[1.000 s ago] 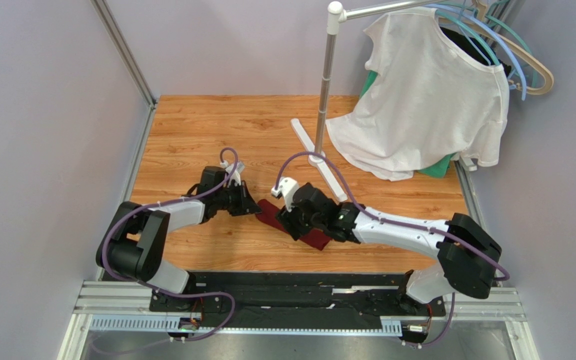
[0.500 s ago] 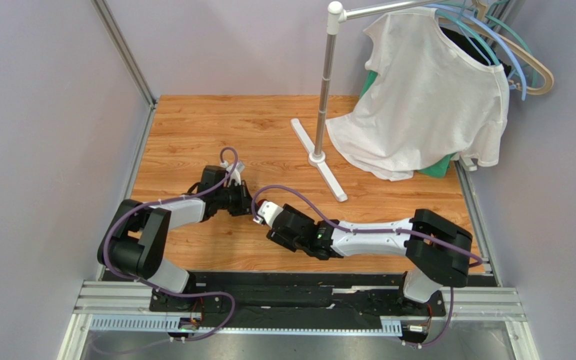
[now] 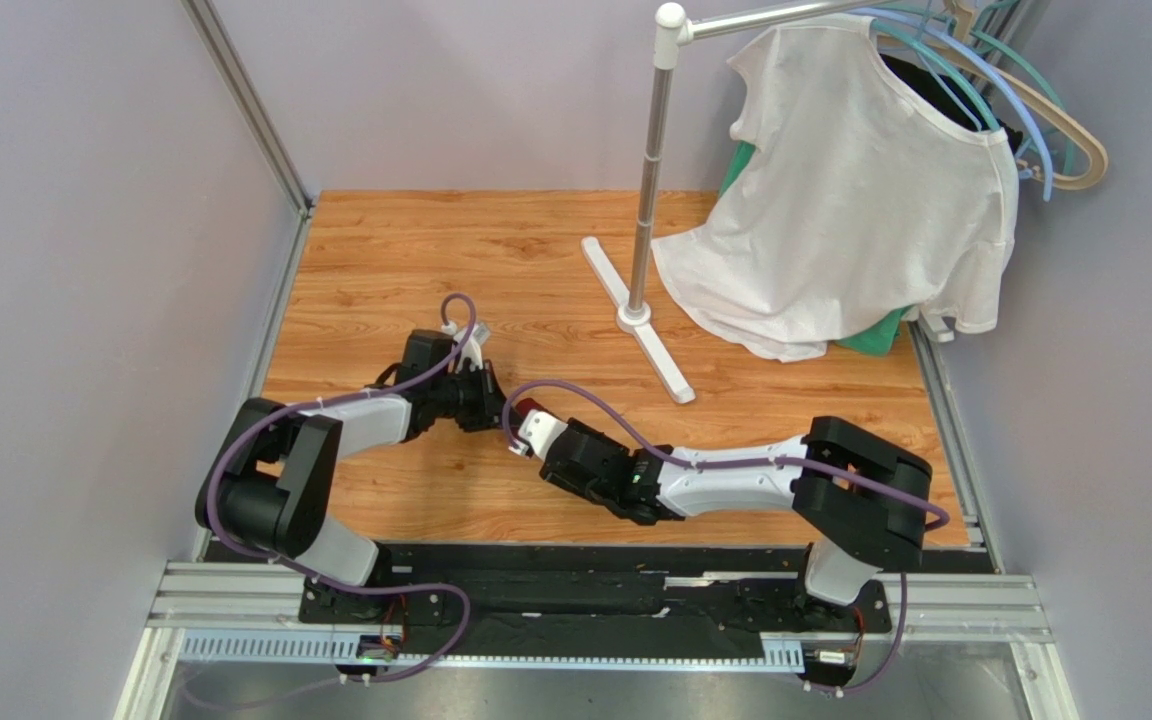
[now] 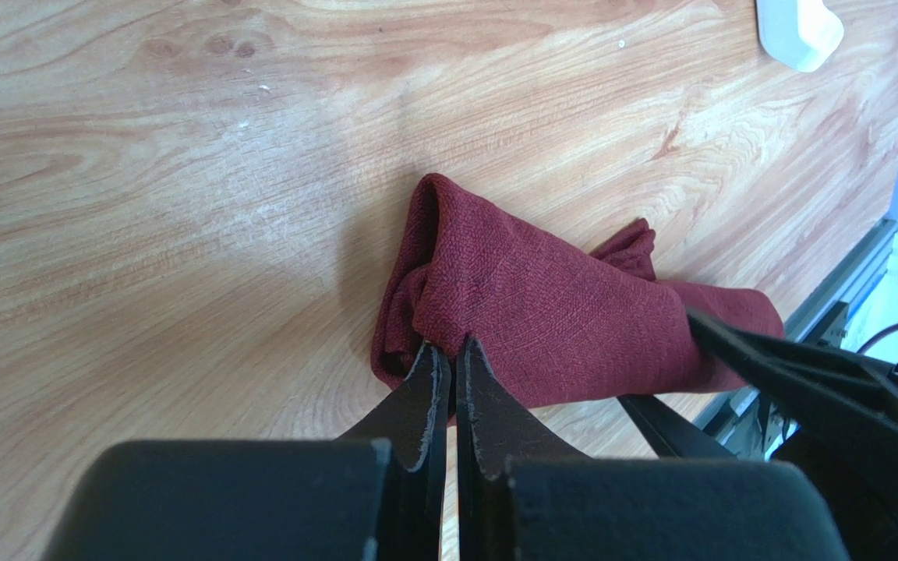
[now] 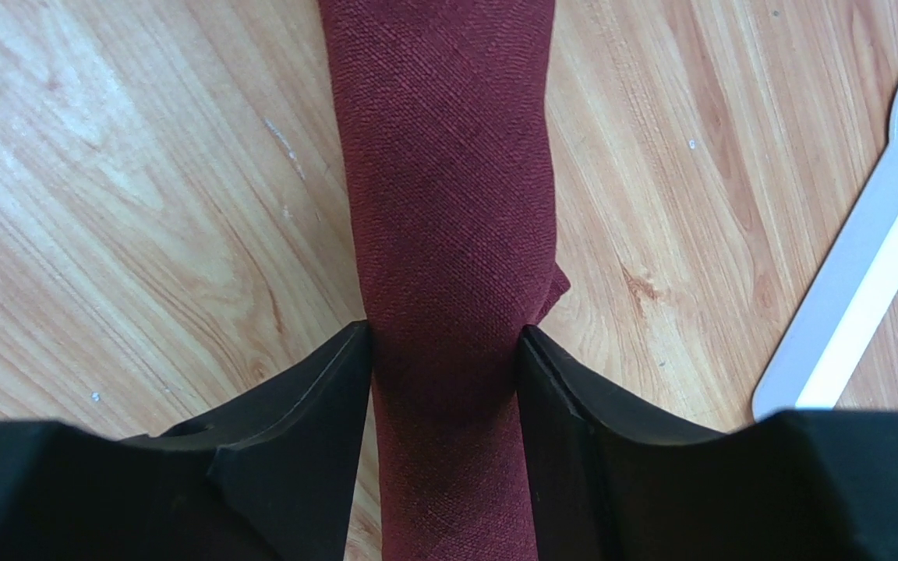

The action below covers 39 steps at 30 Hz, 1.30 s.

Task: Fold the napkin, place the utensils inside, and roll it up
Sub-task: Roll the napkin at the center of the board.

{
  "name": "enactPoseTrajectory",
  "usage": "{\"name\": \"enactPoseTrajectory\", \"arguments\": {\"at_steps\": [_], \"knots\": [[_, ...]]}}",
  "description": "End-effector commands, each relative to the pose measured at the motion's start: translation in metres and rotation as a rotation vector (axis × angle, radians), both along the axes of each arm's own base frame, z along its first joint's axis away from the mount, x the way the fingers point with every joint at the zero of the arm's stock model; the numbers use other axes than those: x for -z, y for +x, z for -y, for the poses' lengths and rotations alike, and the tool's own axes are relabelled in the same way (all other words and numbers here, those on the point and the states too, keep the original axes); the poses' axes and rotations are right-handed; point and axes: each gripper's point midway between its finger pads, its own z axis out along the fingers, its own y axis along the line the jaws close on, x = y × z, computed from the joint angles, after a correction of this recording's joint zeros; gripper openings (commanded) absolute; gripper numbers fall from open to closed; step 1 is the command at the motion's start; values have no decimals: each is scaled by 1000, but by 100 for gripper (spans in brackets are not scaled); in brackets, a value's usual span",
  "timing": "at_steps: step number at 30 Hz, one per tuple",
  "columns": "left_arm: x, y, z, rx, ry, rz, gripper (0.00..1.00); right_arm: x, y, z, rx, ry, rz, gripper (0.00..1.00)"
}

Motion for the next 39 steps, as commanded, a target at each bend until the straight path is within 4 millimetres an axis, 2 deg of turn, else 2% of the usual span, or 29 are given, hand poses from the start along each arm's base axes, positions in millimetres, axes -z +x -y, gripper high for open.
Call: {"name": "enactPoseTrajectory", "arguments": {"at_steps": [1, 2, 6, 8, 9, 11, 12, 13, 14, 15, 17, 18, 22, 33, 39], "knots": [[-4, 5, 2, 3, -7, -4, 0, 5, -4, -13, -31, 24, -23, 42], [-4, 5, 2, 3, -6, -6, 0, 4, -5, -15, -31, 29, -32, 33], [-8, 4, 3, 8, -17, -4, 1, 13, -10, -15, -24, 16, -108, 20], [-14, 5, 3, 2, -21, 3, 8, 13, -15, -16, -18, 42, -157, 14], [-18, 6, 2, -11, -22, 8, 25, 13, -13, -14, -5, 50, -178, 13], [-31, 6, -1, -45, -17, 26, 48, 11, -17, -15, 2, 93, -237, 10], [-30, 9, -12, -104, 32, 25, 82, 11, -12, -11, 19, 101, -258, 9], [-34, 9, -17, -133, 51, 37, 92, 12, -11, -10, 20, 107, -280, 9], [-43, 8, -23, -165, 63, 56, 96, 13, -17, -13, 27, 141, -345, 7], [-43, 10, -31, -207, 94, 70, 98, 13, -11, -10, 46, 158, -367, 6], [-54, 8, -38, -238, 103, 100, 99, 15, -16, -12, 26, 195, -444, 3], [-54, 7, -42, -255, 114, 106, 99, 13, -10, -12, 43, 233, -463, 2], [-59, 3, -46, -252, 131, 117, 99, 11, -4, -10, 48, 320, -563, 2], [-63, -2, -31, -155, 56, 175, 99, 7, -1, -15, 22, 488, -802, 0], [-51, 2, -25, -139, 30, 180, 99, 7, 1, -16, 27, 556, -904, 0]]}}
